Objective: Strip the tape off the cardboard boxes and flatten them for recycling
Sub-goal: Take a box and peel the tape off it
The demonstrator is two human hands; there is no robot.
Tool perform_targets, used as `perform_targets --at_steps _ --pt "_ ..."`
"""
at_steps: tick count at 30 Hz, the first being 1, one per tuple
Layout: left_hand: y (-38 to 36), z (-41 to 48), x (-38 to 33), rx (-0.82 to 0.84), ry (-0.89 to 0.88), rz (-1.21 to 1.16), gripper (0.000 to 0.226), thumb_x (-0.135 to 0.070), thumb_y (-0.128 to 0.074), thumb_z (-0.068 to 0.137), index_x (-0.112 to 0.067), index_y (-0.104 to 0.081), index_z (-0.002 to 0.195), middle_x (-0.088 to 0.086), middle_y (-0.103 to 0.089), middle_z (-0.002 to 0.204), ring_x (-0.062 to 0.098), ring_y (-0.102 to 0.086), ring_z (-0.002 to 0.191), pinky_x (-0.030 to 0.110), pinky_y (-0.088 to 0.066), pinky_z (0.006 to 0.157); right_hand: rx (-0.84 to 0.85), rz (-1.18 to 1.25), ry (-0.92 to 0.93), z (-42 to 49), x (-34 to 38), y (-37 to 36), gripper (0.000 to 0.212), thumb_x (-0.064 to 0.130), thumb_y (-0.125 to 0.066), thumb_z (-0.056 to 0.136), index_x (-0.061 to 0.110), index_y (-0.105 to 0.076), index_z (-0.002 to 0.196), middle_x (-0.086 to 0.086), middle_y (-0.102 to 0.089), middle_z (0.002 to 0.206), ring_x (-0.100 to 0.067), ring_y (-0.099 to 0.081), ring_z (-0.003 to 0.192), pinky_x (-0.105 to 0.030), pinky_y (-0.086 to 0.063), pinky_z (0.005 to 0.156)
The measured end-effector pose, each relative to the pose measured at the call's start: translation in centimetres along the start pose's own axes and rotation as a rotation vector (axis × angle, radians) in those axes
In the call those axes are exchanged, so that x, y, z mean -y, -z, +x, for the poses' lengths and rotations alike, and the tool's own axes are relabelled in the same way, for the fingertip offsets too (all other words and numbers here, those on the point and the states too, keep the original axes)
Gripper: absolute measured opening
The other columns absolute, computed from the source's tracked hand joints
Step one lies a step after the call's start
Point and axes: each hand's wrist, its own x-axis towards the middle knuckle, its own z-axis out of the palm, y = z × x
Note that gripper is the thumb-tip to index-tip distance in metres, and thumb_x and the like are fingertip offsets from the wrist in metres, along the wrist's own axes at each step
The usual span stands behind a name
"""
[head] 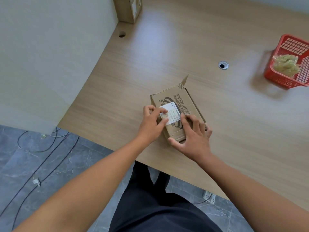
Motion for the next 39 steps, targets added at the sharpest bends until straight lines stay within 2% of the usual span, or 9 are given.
perform_targets --at_steps 3,7,10,14,19,23,27,32,39 --pt "-1.3 -0.6 -0.3 -0.092 0.062 -0.071 0.023 -0.025 -0.066 0.096 -0.037 -0.06 0.114 -0.008 -0.031 0.12 -0.008 -0.053 0.098 0.022 -0.051 0.092 0.002 -0.005 -0.003 0.1 0.1 -0.1 0.108 0.088 -0.039 0.071 0.03 -0.026 0.161 0.005 -0.023 0.153 -0.017 -0.018 0.143 -0.053 -0.013 0.12" --pt "-2.0 -1.0 -0.8 -0.106 0.09 -0.141 0.024 -0.026 -0.066 0.097 -0.034 -0.057 0.117 -0.007 -0.03 0.123 0.001 -0.059 0.098 0.026 -0.055 0.093 -0.014 0.04 -0.013 0.3 -0.3 0.1 0.112 0.09 -0.043 0.068 0.03 -0.024 0.161 0.006 -0.023 0.149 -0.017 -0.021 0.137 -0.049 -0.018 0.118" --pt "-0.9 -0.5 -0.6 0.027 0.098 -0.201 0.046 -0.023 -0.081 0.084 -0.034 -0.055 0.12 -0.005 -0.03 0.125 -0.002 -0.053 0.107 0.014 -0.05 0.094 -0.024 0.071 -0.042 0.3 -0.6 0.0 0.119 0.093 -0.046 0.066 0.028 -0.021 0.162 0.005 -0.02 0.155 -0.019 -0.02 0.14 -0.047 -0.019 0.118" --pt "-0.3 0.5 -0.8 0.05 0.133 -0.173 0.047 -0.023 -0.085 0.08 -0.035 -0.056 0.114 -0.004 -0.035 0.121 -0.006 -0.05 0.102 -0.001 -0.04 0.08 -0.029 0.064 -0.064 0.0 -0.3 -1.1 0.112 0.091 -0.043 0.07 0.031 -0.021 0.162 0.002 -0.007 0.17 -0.015 0.005 0.156 -0.047 0.0 0.125" --pt "-1.3 0.4 -0.8 -0.052 0.102 -0.203 0.036 -0.023 -0.081 0.084 -0.034 -0.058 0.109 -0.008 -0.042 0.114 -0.014 -0.051 0.097 0.003 -0.04 0.08 -0.043 0.043 -0.062 0.0 -0.4 -1.4 0.11 0.092 -0.039 0.072 0.03 -0.025 0.162 0.002 -0.012 0.171 -0.017 0.002 0.158 -0.05 -0.006 0.124" --pt "-2.0 1.2 -1.2 -0.178 0.116 -0.146 0.024 -0.035 -0.075 0.089 -0.038 -0.054 0.1 -0.016 -0.046 0.108 -0.009 -0.053 0.094 0.021 -0.048 0.083 -0.035 0.042 -0.066 0.2 -0.4 -1.5 0.109 0.091 -0.038 0.072 0.03 -0.024 0.162 0.002 -0.011 0.171 -0.018 0.001 0.158 -0.051 -0.007 0.124" --pt "-1.2 1.2 -0.5 -0.098 0.025 -0.119 0.017 -0.043 -0.067 0.095 -0.045 -0.053 0.105 -0.017 -0.045 0.11 -0.011 -0.051 0.099 0.023 -0.051 0.082 -0.014 0.051 -0.099 0.4 -0.2 -1.3 0.11 0.092 -0.039 0.07 0.034 -0.02 0.161 0.005 -0.007 0.171 -0.015 0.007 0.157 -0.047 0.001 0.123" --pt "0.9 -0.2 3.1 0.094 -0.233 -0.195 0.034 -0.011 -0.074 0.091 -0.025 -0.068 0.121 0.002 -0.044 0.124 0.024 -0.056 0.122 0.037 -0.051 0.104 0.036 0.091 -0.157 0.9 0.5 -0.4 0.109 0.091 -0.041 0.065 0.038 -0.021 0.158 0.008 -0.004 0.169 -0.011 0.009 0.155 -0.049 0.002 0.123" --pt "-1.0 0.7 5.4 -0.289 -0.449 -0.125 0.016 -0.006 -0.08 0.087 -0.005 -0.079 0.103 0.011 -0.067 0.119 0.019 -0.067 0.109 0.031 -0.057 0.094 -0.019 0.021 -0.25 1.7 2.4 0.0 0.112 0.092 -0.047 0.06 0.031 -0.03 0.152 0.003 -0.014 0.16 -0.023 -0.008 0.151 -0.065 -0.022 0.117"
